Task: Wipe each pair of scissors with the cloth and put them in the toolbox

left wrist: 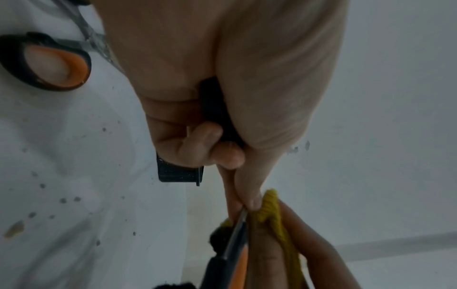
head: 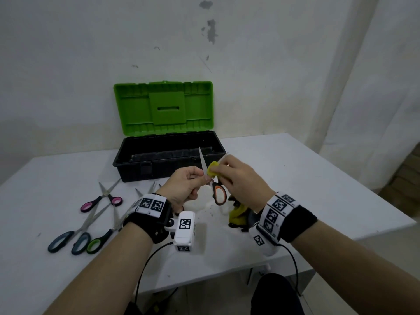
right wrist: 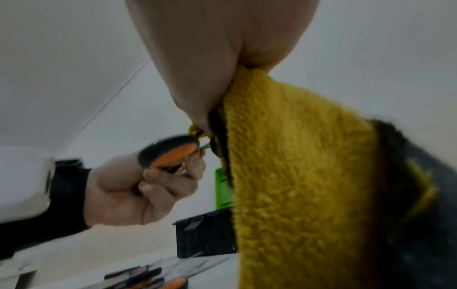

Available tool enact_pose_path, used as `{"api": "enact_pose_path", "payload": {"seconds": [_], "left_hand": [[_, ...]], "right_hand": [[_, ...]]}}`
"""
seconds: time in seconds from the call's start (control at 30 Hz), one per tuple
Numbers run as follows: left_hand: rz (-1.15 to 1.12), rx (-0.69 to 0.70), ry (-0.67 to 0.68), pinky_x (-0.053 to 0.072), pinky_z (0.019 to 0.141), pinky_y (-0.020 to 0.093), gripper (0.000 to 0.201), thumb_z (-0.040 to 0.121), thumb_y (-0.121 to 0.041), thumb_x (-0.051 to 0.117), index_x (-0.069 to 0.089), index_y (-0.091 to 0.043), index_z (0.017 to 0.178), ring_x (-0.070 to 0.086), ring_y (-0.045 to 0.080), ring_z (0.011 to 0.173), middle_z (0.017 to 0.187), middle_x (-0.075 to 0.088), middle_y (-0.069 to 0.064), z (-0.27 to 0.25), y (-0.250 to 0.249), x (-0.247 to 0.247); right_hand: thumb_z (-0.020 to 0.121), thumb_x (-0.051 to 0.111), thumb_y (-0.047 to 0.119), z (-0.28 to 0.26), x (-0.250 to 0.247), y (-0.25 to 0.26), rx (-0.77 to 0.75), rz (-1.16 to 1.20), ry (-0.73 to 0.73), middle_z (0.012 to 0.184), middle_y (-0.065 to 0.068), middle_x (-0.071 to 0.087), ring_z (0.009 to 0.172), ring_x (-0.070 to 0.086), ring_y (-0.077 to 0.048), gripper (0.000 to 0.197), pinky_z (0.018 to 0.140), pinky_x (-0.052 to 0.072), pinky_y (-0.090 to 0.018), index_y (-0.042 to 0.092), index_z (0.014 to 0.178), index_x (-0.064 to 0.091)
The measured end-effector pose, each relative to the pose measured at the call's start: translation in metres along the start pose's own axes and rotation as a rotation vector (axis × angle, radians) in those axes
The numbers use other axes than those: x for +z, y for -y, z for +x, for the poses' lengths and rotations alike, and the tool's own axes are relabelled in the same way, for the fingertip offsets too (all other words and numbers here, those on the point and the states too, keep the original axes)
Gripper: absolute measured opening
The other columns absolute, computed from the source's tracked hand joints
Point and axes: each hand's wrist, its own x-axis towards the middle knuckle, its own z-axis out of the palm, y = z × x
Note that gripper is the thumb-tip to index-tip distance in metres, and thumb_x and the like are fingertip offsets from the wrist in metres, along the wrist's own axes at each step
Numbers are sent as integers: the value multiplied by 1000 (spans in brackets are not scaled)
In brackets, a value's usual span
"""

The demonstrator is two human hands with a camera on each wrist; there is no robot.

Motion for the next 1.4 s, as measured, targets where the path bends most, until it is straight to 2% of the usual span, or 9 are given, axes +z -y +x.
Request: {"api": "enact_pose_path", "payload": {"seconds": [0.1,0.23,0.4,0.6,0.73,0.83,1.07,1.27,1.4], "left_hand": [[39,18,-2,25,40,17,18,91,-1,66,53,-9,81,32,7,41,60,63,3,-3,0,1],[157,26,-14,30,41,19,15,90,-6,69,56,-9,81,35,8,43,81,71,13,-4,2,-3],[238,51,-9,32,40,19,15,90,-6,70,58,-9,81,36,8,40,65,65,3,-2,2,0],[217,-14,-29,30,40,20,16,88,-5,71,55,-9,86,38,9,41,71,66,5,-4,8,0],[224,-116,-13,33,41,20,12,90,1,64,60,-9,95,40,8,45,58,57,-5,-3,5,1],[248,-126,-40,38,43,19,14,92,3,58,63,-7,99,44,9,48,70,55,2,-1,3,3],[384,21,-67,50,55,22,24,82,-9,79,66,-9,103,62,7,57,81,70,4,1,-3,-2],[190,93,-212,54,69,27,42,76,-12,84,59,-14,110,65,14,76,94,66,4,1,-5,3],[-139,-2,-226,56,81,37,20,82,-11,78,67,-10,99,69,23,87,87,73,6,2,-5,9]], "right_hand": [[91,58,4,2,1,-12,114,7,-36,98,-7,56,77,59,-25,22,67,53,-43,11,109,69],[95,55,10,7,-10,-22,293,-12,-120,96,-5,55,76,57,-23,22,72,53,-43,14,110,70],[96,54,13,3,5,5,139,-12,97,98,-6,54,76,58,-25,21,68,51,-41,16,110,69],[99,48,18,8,3,-23,425,-42,96,104,-4,54,89,58,-27,26,79,50,-41,20,115,68],[98,51,20,8,2,-23,411,-5,70,101,-1,55,87,58,-24,24,77,50,-36,19,114,69],[98,53,21,8,1,-17,363,18,92,101,0,56,88,57,-20,24,79,50,-34,19,114,70],[97,53,21,9,9,-2,290,24,183,103,1,55,91,56,-18,24,81,50,-34,20,116,68],[96,53,19,9,11,1,363,63,34,103,-4,58,90,58,-23,23,79,51,-37,16,114,67],[95,55,17,11,9,6,361,86,-66,106,-4,58,92,58,-22,24,81,49,-31,14,116,66]]}}
